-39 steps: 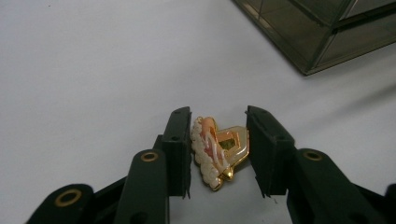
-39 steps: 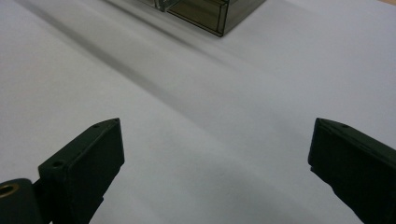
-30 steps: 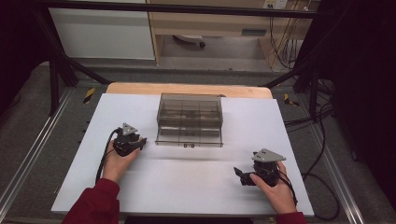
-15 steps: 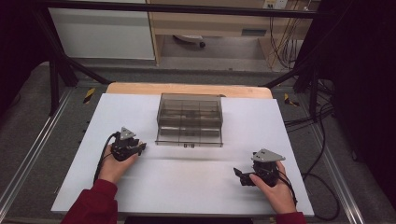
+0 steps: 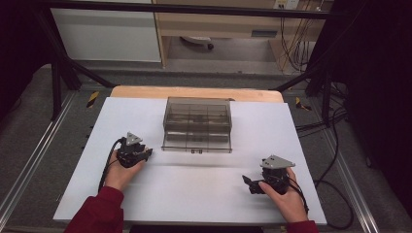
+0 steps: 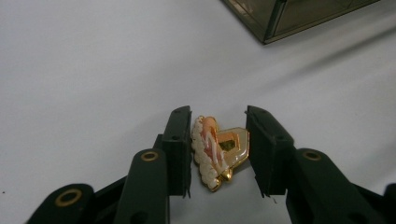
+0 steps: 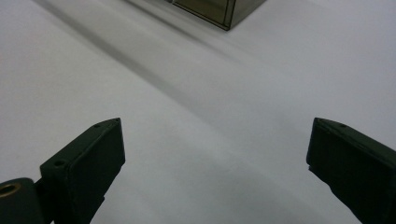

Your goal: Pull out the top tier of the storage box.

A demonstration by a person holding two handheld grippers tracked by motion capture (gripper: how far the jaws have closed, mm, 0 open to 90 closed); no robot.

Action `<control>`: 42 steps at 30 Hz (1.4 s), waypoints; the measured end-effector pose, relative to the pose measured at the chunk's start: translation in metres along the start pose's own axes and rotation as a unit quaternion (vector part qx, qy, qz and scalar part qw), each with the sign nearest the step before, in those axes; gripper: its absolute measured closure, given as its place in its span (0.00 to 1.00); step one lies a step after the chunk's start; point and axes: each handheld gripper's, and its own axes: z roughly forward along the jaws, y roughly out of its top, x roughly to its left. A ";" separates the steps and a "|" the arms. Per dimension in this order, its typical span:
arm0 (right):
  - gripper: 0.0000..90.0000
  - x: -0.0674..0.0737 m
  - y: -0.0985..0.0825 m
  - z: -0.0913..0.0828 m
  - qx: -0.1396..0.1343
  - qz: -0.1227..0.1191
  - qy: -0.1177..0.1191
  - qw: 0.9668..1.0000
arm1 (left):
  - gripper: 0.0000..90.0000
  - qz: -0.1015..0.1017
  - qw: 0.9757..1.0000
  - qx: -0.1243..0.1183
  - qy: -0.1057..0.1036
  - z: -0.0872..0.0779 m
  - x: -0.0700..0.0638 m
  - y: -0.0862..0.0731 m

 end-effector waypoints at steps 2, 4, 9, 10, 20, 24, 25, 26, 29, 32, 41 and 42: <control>0.05 0.000 0.000 0.000 0.001 0.001 0.001 1.000 | 0.69 -0.002 1.000 0.003 -0.002 -0.001 0.001 0.000; 0.05 0.000 0.000 0.000 0.000 0.003 0.001 1.000 | 0.69 -0.010 1.000 0.002 -0.006 -0.003 0.002 0.000; 0.05 -0.001 0.001 0.000 -0.002 0.004 0.001 1.000 | 0.81 -0.027 0.999 -0.018 -0.018 -0.009 0.007 0.001; 0.05 -0.001 0.001 0.000 -0.002 0.002 0.000 1.000 | 0.81 -0.027 0.999 -0.017 -0.018 -0.009 0.008 0.001; 0.05 -0.002 0.001 -0.002 -0.001 0.004 -0.003 1.000 | 0.85 -0.038 0.999 -0.008 0.003 -0.009 0.014 -0.002; 0.05 -0.001 0.000 -0.001 -0.001 0.002 -0.001 1.000 | 0.86 -0.040 0.999 0.000 -0.001 -0.007 0.017 -0.005; 0.05 -0.001 0.001 -0.001 -0.001 0.002 -0.001 1.000 | 0.87 -0.039 0.999 0.000 -0.001 -0.006 0.017 -0.005; 0.05 -0.001 0.000 -0.001 0.000 0.002 -0.001 1.000 | 0.87 -0.037 0.999 0.001 -0.001 -0.007 0.017 -0.005; 0.05 -0.001 0.000 -0.001 0.000 0.002 -0.001 1.000 | 0.89 -0.035 0.999 0.000 -0.004 -0.007 0.016 -0.005; 0.05 -0.001 0.001 -0.002 -0.001 0.001 -0.002 1.000 | 0.90 -0.032 0.999 -0.003 -0.009 -0.008 0.016 -0.004; 0.04 -0.003 0.001 -0.003 -0.014 0.008 -0.008 1.000 | 0.90 -0.045 0.998 -0.043 -0.018 -0.018 0.013 0.002; 0.04 -0.003 0.001 -0.003 -0.015 0.008 -0.006 1.000 | 0.90 -0.045 0.998 -0.048 -0.018 -0.020 0.012 0.003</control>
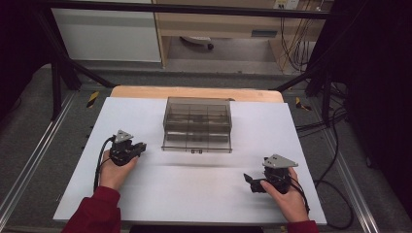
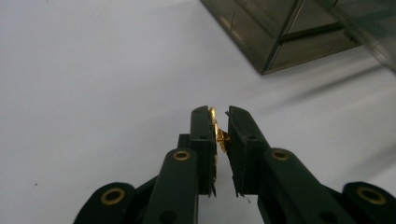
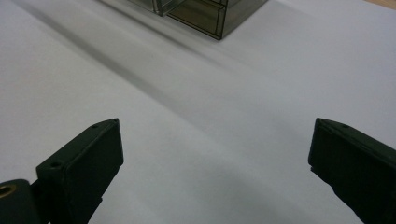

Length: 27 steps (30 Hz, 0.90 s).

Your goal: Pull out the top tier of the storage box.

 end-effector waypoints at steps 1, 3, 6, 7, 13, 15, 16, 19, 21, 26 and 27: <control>0.04 0.000 0.000 0.000 -0.001 -0.001 0.002 1.000 | 0.90 0.000 1.000 -0.005 -0.001 -0.002 -0.001 0.001; 0.04 0.001 0.000 0.000 -0.002 -0.004 0.005 1.000 | 0.90 0.001 1.000 -0.016 -0.002 -0.007 -0.003 0.004; 0.03 0.002 0.000 0.000 -0.002 -0.009 0.007 1.000 | 0.90 -0.001 1.000 -0.028 -0.003 -0.012 -0.003 0.007; 0.03 0.002 0.000 0.000 -0.003 -0.007 0.009 1.000 | 0.90 -0.002 0.999 -0.032 -0.003 -0.014 -0.003 0.009; 0.03 0.002 0.000 0.001 -0.002 -0.009 0.013 1.000 | 0.90 -0.004 0.999 -0.048 -0.001 -0.019 -0.004 0.012; 0.03 0.003 -0.001 0.001 -0.002 -0.011 0.013 1.000 | 0.90 -0.003 0.999 -0.051 -0.003 -0.021 -0.005 0.014; 0.03 0.003 -0.001 0.000 -0.002 -0.010 0.013 1.000 | 0.90 -0.003 0.999 -0.053 -0.005 -0.022 -0.006 0.015; 0.03 0.004 -0.001 0.001 -0.003 -0.008 0.018 1.000 | 0.90 0.000 0.998 -0.063 -0.007 -0.026 -0.008 0.018; 0.03 0.005 -0.001 0.001 -0.001 -0.008 0.017 1.000 | 0.90 0.001 0.998 -0.068 -0.009 -0.029 -0.009 0.020; 0.03 0.005 0.000 0.001 0.000 -0.011 0.018 1.000 | 0.90 0.007 0.997 -0.076 -0.015 -0.033 -0.012 0.025; 0.03 0.005 0.000 0.001 0.000 -0.010 0.019 1.000 | 0.90 0.009 0.997 -0.076 -0.017 -0.034 -0.012 0.026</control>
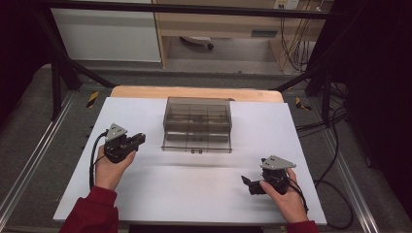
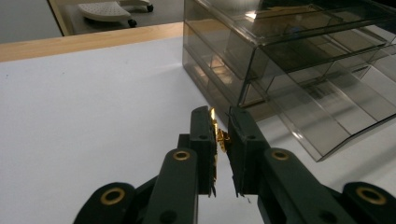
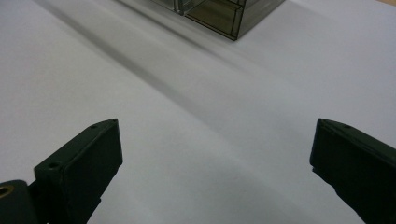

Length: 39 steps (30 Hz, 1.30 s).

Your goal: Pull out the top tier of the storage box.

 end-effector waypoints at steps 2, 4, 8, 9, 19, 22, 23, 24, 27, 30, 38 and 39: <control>0.03 0.001 0.000 0.000 0.000 0.002 0.002 1.000 | 0.90 0.001 1.000 -0.004 -0.002 -0.001 -0.002 0.002; 0.03 0.001 0.000 0.001 -0.002 0.002 0.003 1.000 | 0.90 0.003 1.000 -0.007 -0.006 -0.003 -0.005 0.005; 0.03 0.002 0.001 0.000 -0.002 0.002 0.008 1.000 | 0.90 0.011 1.000 -0.010 -0.014 -0.005 -0.011 0.010; 0.03 0.003 0.001 0.000 -0.004 0.002 0.007 1.000 | 0.90 0.012 1.000 -0.010 -0.018 -0.005 -0.014 0.011; 0.03 0.003 0.002 0.000 -0.010 0.007 0.015 1.000 | 0.90 0.042 0.999 -0.007 -0.028 0.003 -0.029 0.021; 0.03 0.004 0.002 0.000 -0.010 0.005 0.017 1.000 | 0.90 0.039 0.999 -0.007 -0.032 0.002 -0.030 0.021; 0.03 0.005 0.002 0.000 -0.010 0.005 0.017 1.000 | 0.90 0.037 0.999 -0.007 -0.032 0.002 -0.030 0.021; 0.03 0.005 0.002 0.000 -0.009 0.005 0.017 1.000 | 0.90 0.036 0.999 -0.008 -0.032 0.002 -0.030 0.021; 0.03 0.006 0.002 0.000 -0.010 0.005 0.015 1.000 | 0.90 0.037 0.999 -0.010 -0.031 -0.001 -0.029 0.023; 0.03 0.004 0.001 0.000 -0.014 0.015 0.012 1.000 | 0.90 0.031 0.999 -0.014 -0.033 -0.003 -0.027 0.024; 0.03 0.000 0.001 0.001 -0.023 0.034 0.012 0.999 | 0.90 0.025 0.999 -0.017 -0.042 -0.002 -0.026 0.025; 0.03 0.001 0.001 0.000 -0.026 0.039 0.015 0.999 | 0.90 0.025 0.999 -0.018 -0.042 -0.002 -0.026 0.026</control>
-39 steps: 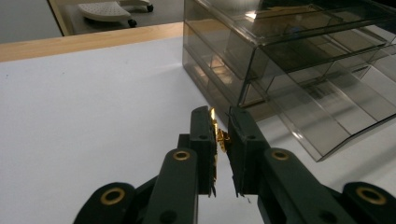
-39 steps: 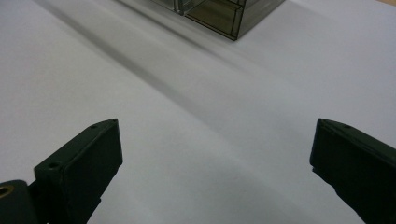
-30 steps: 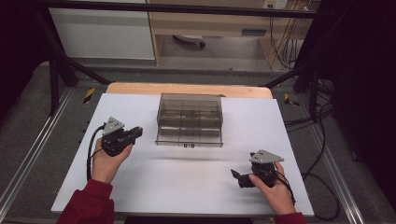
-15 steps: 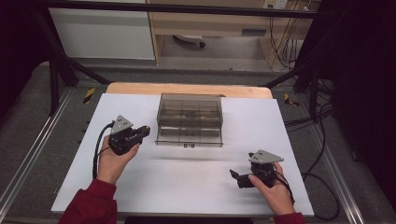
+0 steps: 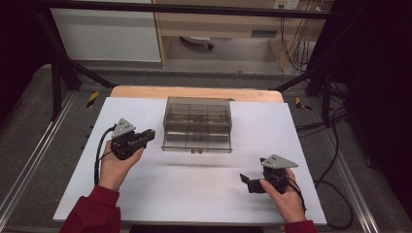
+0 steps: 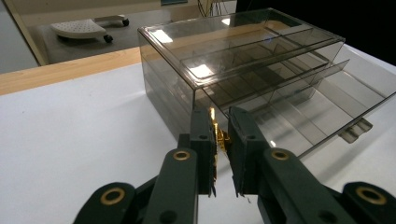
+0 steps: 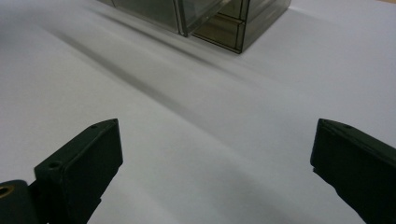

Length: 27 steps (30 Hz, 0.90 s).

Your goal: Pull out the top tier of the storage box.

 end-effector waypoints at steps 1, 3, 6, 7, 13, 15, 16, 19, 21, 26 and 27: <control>0.03 0.001 0.000 0.000 -0.003 0.004 0.002 1.000 | 0.90 0.000 1.000 -0.001 -0.001 0.000 -0.001 0.001; 0.03 0.002 0.000 0.000 -0.001 -0.001 -0.001 1.000 | 0.90 0.004 1.000 -0.001 -0.002 -0.001 -0.002 0.003; 0.03 0.003 -0.001 0.001 0.003 -0.008 -0.004 1.000 | 0.90 0.007 1.000 -0.003 -0.002 -0.001 -0.004 0.007; 0.03 0.003 -0.001 0.001 0.002 -0.009 -0.004 1.000 | 0.90 0.007 1.000 -0.005 -0.002 -0.002 -0.004 0.008; 0.03 0.001 0.001 0.001 -0.007 -0.008 -0.011 1.000 | 0.90 0.012 1.000 -0.005 -0.011 0.004 -0.008 0.015; 0.03 0.002 0.001 0.002 -0.005 -0.012 -0.011 1.000 | 0.90 0.014 1.000 -0.004 -0.013 0.005 -0.009 0.016; 0.03 0.003 0.001 0.002 -0.003 -0.012 -0.009 1.000 | 0.90 0.015 1.000 -0.003 -0.010 0.006 -0.010 0.017; 0.03 0.004 0.001 0.003 0.000 -0.016 -0.008 1.000 | 0.90 0.045 0.999 0.005 0.017 0.009 -0.016 0.021; 0.03 0.005 0.001 0.004 0.002 -0.018 -0.007 1.000 | 0.90 0.044 0.999 0.001 0.011 0.010 -0.020 0.026; 0.03 0.006 0.000 0.003 0.000 -0.020 -0.006 1.000 | 0.90 0.036 0.999 -0.004 -0.008 0.016 -0.026 0.035; 0.03 0.006 0.000 0.003 0.000 -0.020 -0.006 1.000 | 0.90 0.037 0.999 -0.005 -0.009 0.017 -0.026 0.036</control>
